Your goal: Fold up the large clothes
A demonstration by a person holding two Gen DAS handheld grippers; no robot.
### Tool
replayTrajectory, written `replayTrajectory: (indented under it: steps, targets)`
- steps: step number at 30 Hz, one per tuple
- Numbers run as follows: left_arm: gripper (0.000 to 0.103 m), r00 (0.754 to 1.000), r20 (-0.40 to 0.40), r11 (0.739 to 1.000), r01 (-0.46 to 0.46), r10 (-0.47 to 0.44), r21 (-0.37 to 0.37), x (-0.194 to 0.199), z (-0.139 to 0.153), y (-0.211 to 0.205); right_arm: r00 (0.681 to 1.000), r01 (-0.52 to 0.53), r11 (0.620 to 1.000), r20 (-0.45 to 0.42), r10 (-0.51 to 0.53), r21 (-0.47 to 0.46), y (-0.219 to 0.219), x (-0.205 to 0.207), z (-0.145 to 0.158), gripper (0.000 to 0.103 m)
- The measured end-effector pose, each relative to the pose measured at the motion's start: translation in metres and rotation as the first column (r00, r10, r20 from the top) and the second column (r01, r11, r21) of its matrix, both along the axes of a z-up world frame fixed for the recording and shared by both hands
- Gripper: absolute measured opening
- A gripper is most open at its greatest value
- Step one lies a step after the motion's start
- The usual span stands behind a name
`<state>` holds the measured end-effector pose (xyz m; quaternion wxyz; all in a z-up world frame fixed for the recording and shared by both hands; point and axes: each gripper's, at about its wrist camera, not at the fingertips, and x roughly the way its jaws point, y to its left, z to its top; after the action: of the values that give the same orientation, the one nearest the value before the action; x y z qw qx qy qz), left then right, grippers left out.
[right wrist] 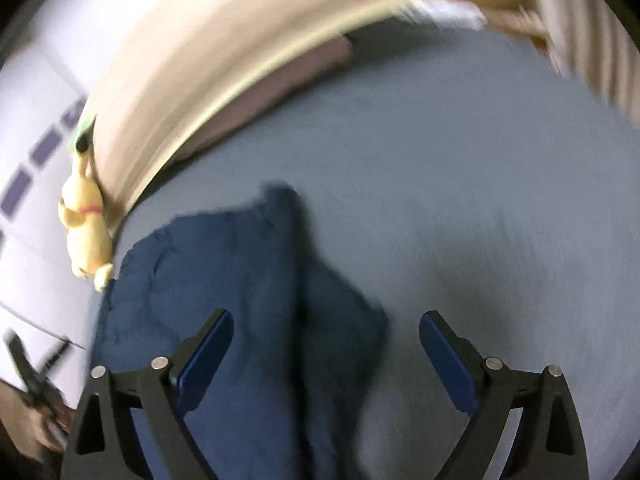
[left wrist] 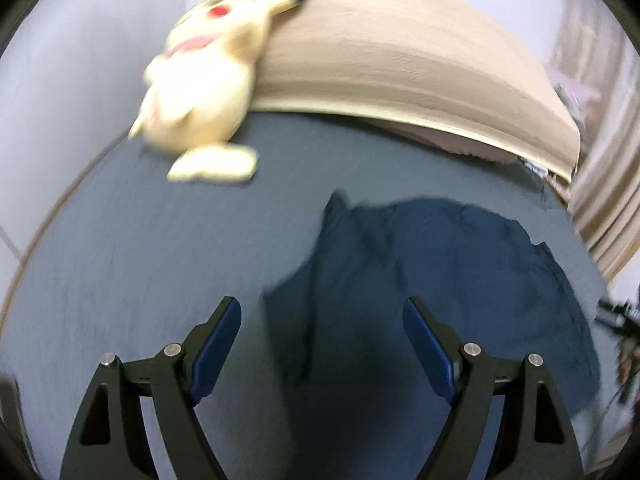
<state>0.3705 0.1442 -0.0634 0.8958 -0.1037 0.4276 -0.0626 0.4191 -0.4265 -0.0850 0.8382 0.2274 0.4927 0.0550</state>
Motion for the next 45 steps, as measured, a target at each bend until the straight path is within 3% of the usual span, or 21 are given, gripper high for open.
replayTrajectory:
  steps: [3,6,8,10,13,17,22,25,26,28,29,30,31,32,34,36,39,43,45]
  targets:
    - [0.083,0.999,-0.026,0.993,-0.037,0.034,-0.108,-0.038,-0.015,0.018,1.0,0.006,0.987,-0.002,-0.006,0.158,-0.009,-0.039,-0.015,0.096]
    - [0.083,0.995,-0.055,0.977,-0.095,0.085,-0.191,-0.067,-0.028,0.023,0.998,0.055,0.967,0.007,-0.059,0.249,-0.01,-0.081,-0.025,0.096]
    - [0.083,0.988,-0.076,0.952,-0.151,0.136,-0.265,-0.086,-0.036,0.028,0.991,0.126,0.95,0.007,-0.133,0.285,-0.013,-0.108,-0.029,0.096]
    - [0.083,0.977,-0.093,0.912,-0.213,0.192,-0.352,-0.108,-0.046,0.031,0.974,0.207,0.916,0.02,-0.228,0.344,-0.015,-0.139,-0.032,0.096]
    - [0.083,0.968,-0.121,0.867,-0.25,0.219,-0.432,-0.112,-0.059,0.031,0.965,0.242,0.881,-0.006,-0.262,0.406,-0.003,-0.16,-0.037,0.096]
    - [0.083,0.963,-0.14,0.839,-0.269,0.23,-0.473,-0.111,-0.066,0.018,0.971,0.214,0.869,-0.005,-0.237,0.446,0.025,-0.151,-0.038,0.096]
    - [0.084,0.93,-0.196,0.768,-0.368,0.312,-0.525,-0.109,-0.073,0.013,0.947,0.3,0.815,-0.054,-0.316,0.495,0.042,-0.137,-0.053,0.096]
    - [0.084,0.927,-0.201,0.767,-0.374,0.316,-0.521,-0.108,-0.075,0.014,0.942,0.312,0.819,-0.044,-0.333,0.481,0.051,-0.133,-0.051,0.095]
    - [0.084,0.924,-0.207,0.766,-0.382,0.321,-0.518,-0.105,-0.077,0.015,0.943,0.309,0.824,-0.037,-0.332,0.476,0.052,-0.131,-0.05,0.092]
    - [0.082,0.911,-0.247,0.75,-0.413,0.331,-0.517,-0.1,-0.087,0.021,0.938,0.329,0.831,-0.051,-0.344,0.447,0.049,-0.128,-0.05,0.072]
    - [0.077,0.912,-0.25,0.748,-0.409,0.324,-0.522,-0.098,-0.09,0.024,0.936,0.342,0.838,-0.074,-0.344,0.426,0.048,-0.126,-0.051,0.056]
    - [0.059,0.911,-0.255,0.754,-0.411,0.323,-0.512,-0.098,-0.092,0.025,0.941,0.333,0.849,-0.079,-0.33,0.41,0.048,-0.123,-0.051,0.047]
    - [0.051,0.916,-0.264,0.757,-0.398,0.301,-0.518,-0.095,-0.094,0.025,0.947,0.315,0.864,-0.068,-0.315,0.393,0.045,-0.122,-0.047,0.041]
    - [0.035,0.921,-0.265,0.761,-0.387,0.286,-0.521,-0.094,-0.094,0.025,0.957,0.283,0.893,-0.044,-0.287,0.35,0.049,-0.12,-0.039,0.033]
    - [0.023,0.928,-0.246,0.788,-0.369,0.281,-0.493,-0.093,-0.087,0.022,0.967,0.243,0.926,-0.001,-0.254,0.288,0.055,-0.12,-0.021,0.027]
    - [0.017,0.933,-0.223,0.808,-0.358,0.284,-0.468,-0.094,-0.076,0.019,0.972,0.209,0.948,0.052,-0.228,0.239,0.063,-0.118,0.002,0.025]
    - [0.016,0.939,-0.19,0.824,-0.342,0.286,-0.451,-0.099,-0.067,0.016,0.973,0.191,0.963,0.091,-0.211,0.192,0.067,-0.119,0.013,0.024]
    - [0.017,0.938,-0.201,0.859,-0.341,0.282,-0.383,-0.096,-0.088,0.007,0.977,0.206,0.968,0.027,-0.212,0.146,0.069,-0.11,-0.019,0.023]
    - [0.018,0.943,-0.191,0.876,-0.325,0.273,-0.356,-0.092,-0.09,0.002,0.974,0.224,0.959,0.0,-0.227,0.176,0.067,-0.109,-0.038,0.024]
